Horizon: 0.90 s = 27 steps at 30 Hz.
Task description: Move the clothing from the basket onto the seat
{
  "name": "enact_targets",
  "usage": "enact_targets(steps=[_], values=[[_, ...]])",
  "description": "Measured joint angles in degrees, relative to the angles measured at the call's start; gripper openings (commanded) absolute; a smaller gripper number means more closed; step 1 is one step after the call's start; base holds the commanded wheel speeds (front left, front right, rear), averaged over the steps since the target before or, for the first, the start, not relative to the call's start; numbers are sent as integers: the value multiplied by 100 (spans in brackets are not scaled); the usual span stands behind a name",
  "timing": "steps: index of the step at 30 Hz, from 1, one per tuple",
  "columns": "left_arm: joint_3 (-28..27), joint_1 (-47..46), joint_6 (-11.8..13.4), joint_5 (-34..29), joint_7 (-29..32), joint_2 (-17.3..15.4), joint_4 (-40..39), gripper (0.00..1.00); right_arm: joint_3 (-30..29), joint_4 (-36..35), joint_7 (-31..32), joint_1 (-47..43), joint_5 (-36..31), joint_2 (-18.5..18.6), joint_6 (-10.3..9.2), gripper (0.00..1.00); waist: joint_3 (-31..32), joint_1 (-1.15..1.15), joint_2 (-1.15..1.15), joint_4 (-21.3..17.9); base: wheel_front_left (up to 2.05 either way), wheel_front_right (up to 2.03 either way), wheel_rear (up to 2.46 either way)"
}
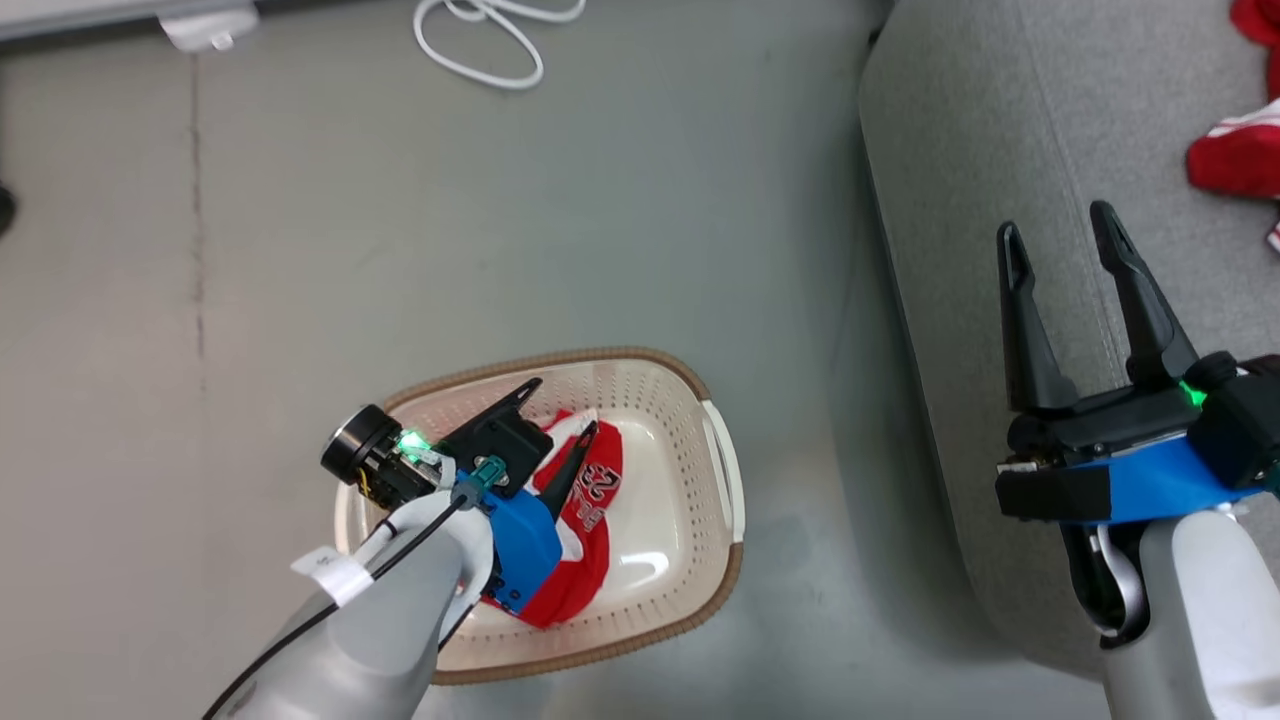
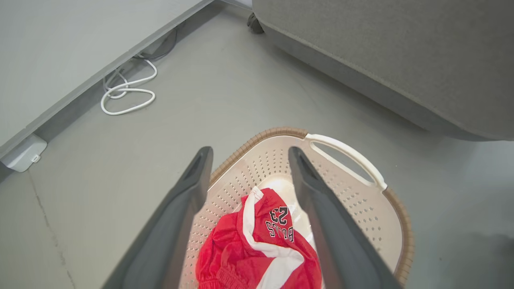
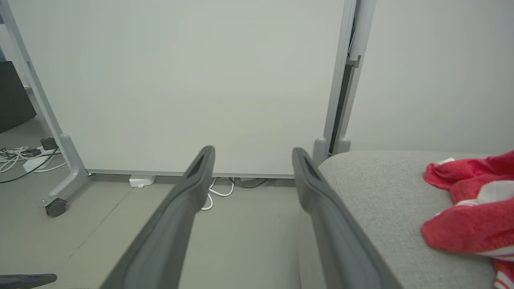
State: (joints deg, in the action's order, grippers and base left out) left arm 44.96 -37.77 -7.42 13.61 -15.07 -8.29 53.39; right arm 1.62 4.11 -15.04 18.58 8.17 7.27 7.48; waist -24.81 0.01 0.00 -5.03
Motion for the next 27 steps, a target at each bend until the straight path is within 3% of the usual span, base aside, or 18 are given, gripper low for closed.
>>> enact_targets(steps=[7, 18, 27], values=[[969, -623, 0, 129, 115, 3, 889, 100, 81, -115, 0, 330, 35, 44, 1, 100, -699, 0, 0, -167, 0, 0, 0], [2330, -1347, -1, 497, 1021, -81, 1548, 100, 199, -390, 0, 770, 66, 53, 1, 100, -1751, 0, 0, -349, 0, 0, 0], [2805, -1706, 0, 576, 2025, -272, 1627, 100, 232, -715, 0, 961, 81, 35, 1, 100, -2505, 0, -1, -515, 0, 0, 0]])
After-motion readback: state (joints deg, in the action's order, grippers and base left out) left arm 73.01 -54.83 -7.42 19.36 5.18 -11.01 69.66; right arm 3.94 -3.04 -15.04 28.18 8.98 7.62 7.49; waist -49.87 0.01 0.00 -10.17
